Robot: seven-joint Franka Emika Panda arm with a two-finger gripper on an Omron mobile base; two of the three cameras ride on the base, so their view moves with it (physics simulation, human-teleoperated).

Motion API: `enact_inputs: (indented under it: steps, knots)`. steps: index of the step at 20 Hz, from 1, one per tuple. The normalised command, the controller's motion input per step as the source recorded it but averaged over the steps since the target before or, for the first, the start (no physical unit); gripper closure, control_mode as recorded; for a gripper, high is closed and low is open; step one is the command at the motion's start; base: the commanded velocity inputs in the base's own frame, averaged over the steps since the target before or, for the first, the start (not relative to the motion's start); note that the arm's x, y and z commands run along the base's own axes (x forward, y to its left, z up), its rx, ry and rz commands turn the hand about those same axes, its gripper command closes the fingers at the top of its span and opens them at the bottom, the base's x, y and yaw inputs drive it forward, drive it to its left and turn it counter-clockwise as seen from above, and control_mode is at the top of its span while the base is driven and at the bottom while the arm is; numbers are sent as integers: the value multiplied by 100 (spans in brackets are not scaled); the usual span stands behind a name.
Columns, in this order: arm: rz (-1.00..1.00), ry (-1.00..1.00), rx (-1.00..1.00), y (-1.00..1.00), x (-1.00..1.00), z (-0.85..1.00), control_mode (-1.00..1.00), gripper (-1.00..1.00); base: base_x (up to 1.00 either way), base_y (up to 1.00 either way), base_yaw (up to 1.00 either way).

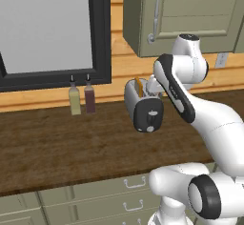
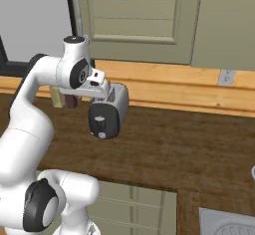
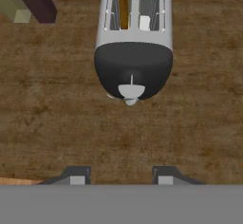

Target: Start the toaster. Once the lever pops up, take the bread to the plate on the dining counter.

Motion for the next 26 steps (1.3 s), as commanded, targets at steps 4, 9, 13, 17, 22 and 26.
enact_inputs:
  steps: [4, 9, 13, 17, 22, 26]
  knots:
    - [0, 0, 0, -2, 1, -11, -100, -100, 0, 0, 0]
    - [0, 0, 3, -14, 24, -31, -100, -100, 0, 0, 0]
    - [-3, 0, 0, -22, 35, -50, -100, -100, 0, 0, 0]
    - [-2, 0, 0, -17, 30, -65, -100, -100, 0, 0, 0]
    - [-1, 0, 0, -2, 23, -66, -100, -100, 0, 0, 0]
    - [0, -1, 0, 0, 38, -46, -100, -100, 0, 0, 0]
